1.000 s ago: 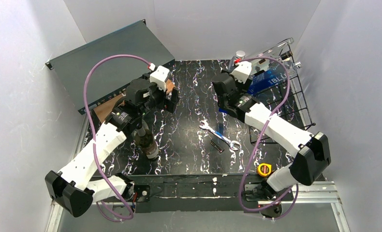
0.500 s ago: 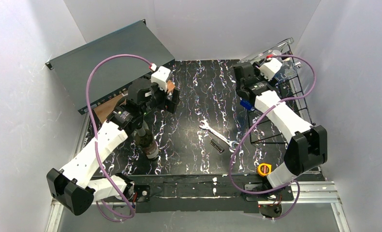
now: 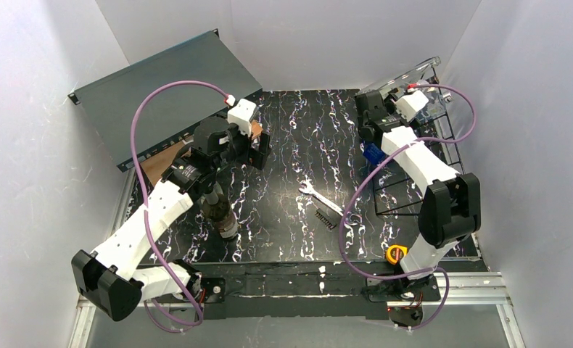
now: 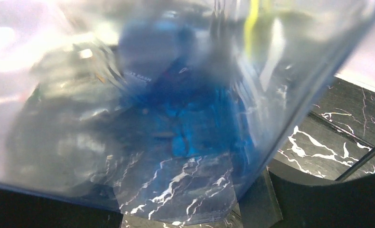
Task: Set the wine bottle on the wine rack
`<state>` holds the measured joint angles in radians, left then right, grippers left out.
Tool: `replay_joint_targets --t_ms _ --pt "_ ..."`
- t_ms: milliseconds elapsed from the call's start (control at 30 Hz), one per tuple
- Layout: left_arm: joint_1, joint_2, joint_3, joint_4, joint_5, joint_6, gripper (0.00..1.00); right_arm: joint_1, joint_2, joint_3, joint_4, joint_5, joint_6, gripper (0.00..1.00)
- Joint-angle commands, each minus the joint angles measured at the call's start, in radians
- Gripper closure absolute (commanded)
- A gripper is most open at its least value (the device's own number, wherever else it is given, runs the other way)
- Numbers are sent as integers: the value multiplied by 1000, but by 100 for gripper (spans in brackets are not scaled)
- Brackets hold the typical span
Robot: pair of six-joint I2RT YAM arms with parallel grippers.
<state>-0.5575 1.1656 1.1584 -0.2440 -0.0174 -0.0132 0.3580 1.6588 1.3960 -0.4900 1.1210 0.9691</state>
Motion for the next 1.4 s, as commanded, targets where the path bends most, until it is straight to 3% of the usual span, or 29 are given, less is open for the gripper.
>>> replay_joint_targets --t_ms 0,300,700,1367 --pt "2 -4 40 -6 16 -20 2 -26 -4 116 59 107 73 99" --pt "1 0 40 -5 17 -21 2 -45 40 127 -41 109 238 99" --pt "2 18 46 -9 53 -36 2 -83 111 154 -100 94 318 99" --pt "2 32 56 -22 59 -37 2 -156 114 98 -133 -201 494 99"
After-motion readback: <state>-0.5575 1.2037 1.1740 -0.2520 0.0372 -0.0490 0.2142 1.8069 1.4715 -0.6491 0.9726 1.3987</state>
